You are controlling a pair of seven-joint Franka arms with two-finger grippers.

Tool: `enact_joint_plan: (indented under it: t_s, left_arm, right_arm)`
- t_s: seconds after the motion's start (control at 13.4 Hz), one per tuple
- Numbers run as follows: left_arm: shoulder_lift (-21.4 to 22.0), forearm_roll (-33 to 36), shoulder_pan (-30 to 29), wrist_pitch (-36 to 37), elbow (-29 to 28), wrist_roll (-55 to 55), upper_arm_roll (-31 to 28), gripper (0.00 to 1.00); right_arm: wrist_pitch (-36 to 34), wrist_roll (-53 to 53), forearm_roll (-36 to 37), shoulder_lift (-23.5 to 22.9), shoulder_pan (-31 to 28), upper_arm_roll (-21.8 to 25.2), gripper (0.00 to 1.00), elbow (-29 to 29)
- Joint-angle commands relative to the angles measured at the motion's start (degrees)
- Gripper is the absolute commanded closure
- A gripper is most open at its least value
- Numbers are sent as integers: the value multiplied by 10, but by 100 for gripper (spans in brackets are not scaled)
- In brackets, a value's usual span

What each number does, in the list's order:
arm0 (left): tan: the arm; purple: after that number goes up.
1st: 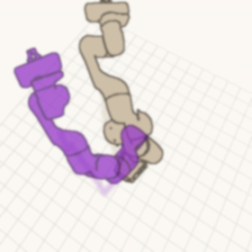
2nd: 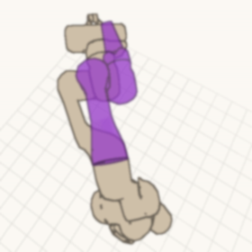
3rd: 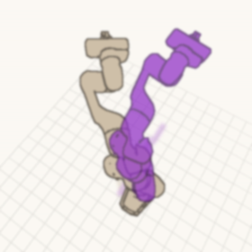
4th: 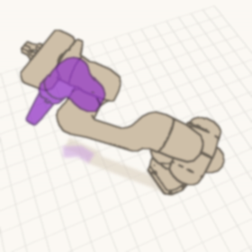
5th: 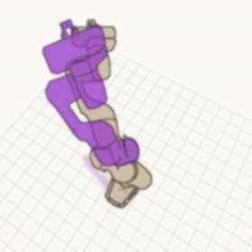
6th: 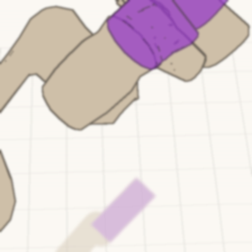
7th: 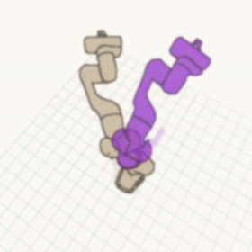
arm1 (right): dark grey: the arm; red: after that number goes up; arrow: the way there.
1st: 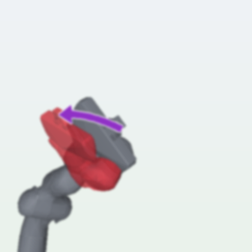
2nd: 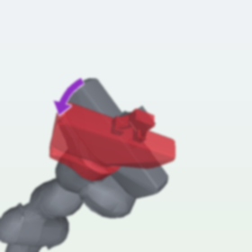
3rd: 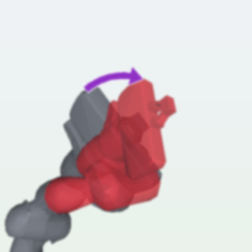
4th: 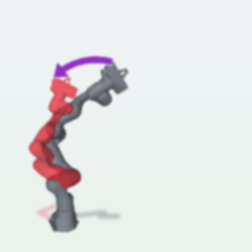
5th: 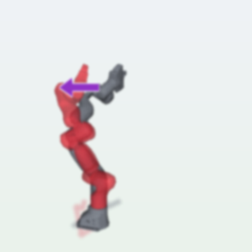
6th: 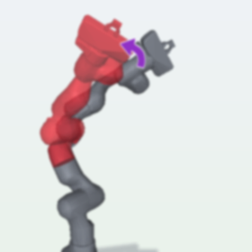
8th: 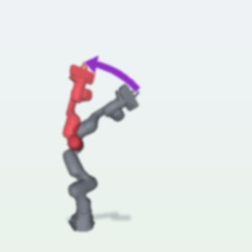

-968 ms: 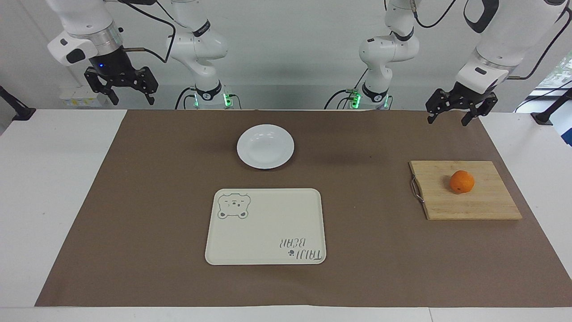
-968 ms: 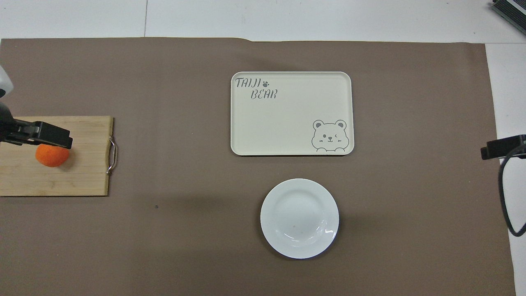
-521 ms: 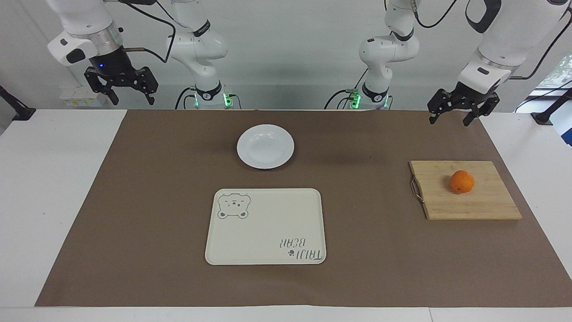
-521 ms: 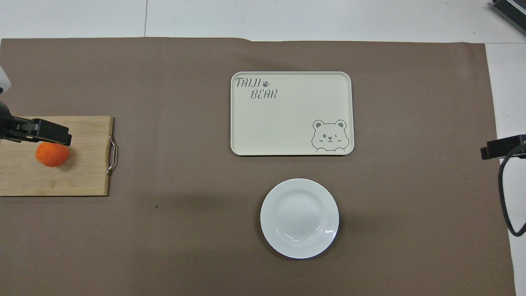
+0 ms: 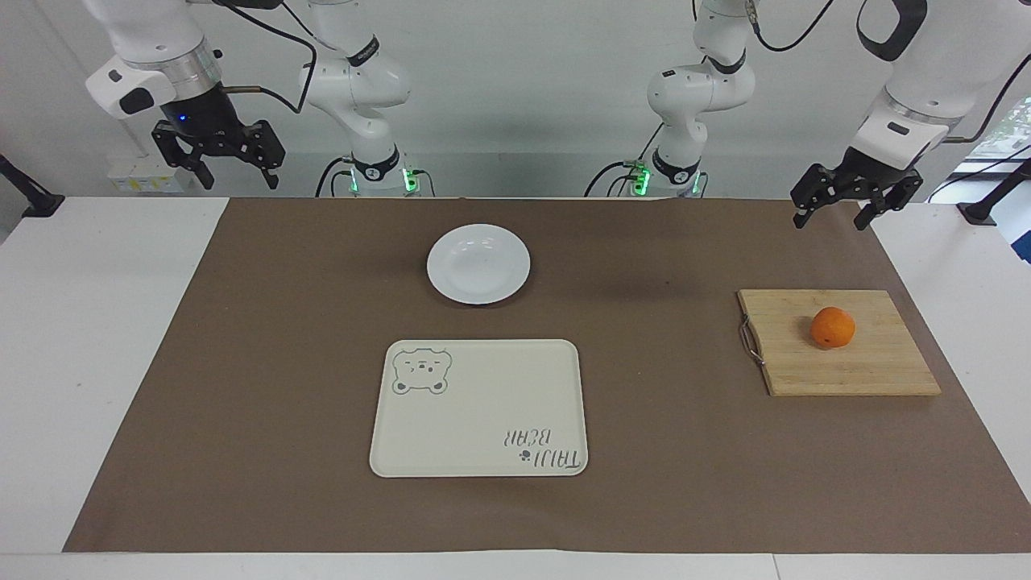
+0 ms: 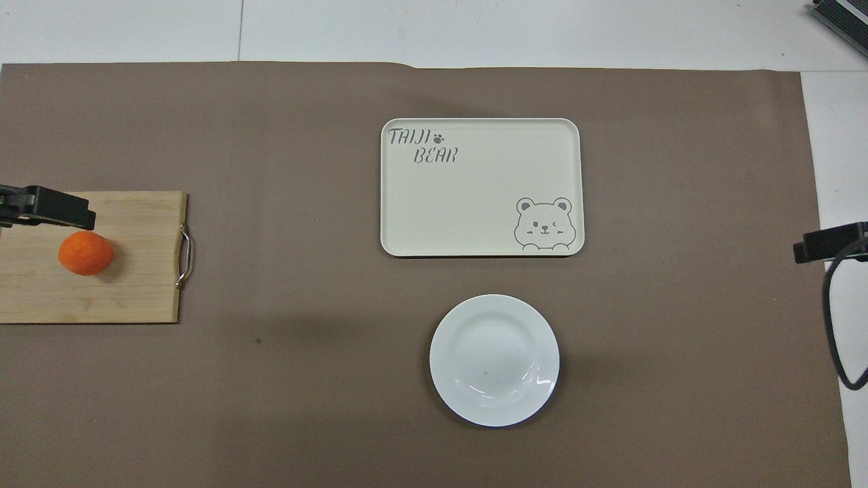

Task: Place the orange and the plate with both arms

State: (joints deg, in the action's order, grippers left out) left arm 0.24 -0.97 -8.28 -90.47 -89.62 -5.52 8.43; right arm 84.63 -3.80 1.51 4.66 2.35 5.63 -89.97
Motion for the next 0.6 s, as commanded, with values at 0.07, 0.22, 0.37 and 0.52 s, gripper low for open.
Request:
enact_joint_plan:
  t_s: [0.07,0.22,0.37,0.52]
  left_arm:
    - [-19,8,-48,-18,1,-59,3,0]
    - [-38,9,-67,-33,2,-91,3,0]
    - [-54,10,-81,-57,1,-113,3,0]
    - [-70,10,-90,-73,1,-132,3,0]
  right_arm:
    - [-9,-12,4,4,-3,-2,0,1]
    - [-9,-12,4,4,-3,-2,0,1]
    - [-10,-12,4,4,-3,-2,0,1]
    - [-10,-12,4,4,-3,-2,0,1]
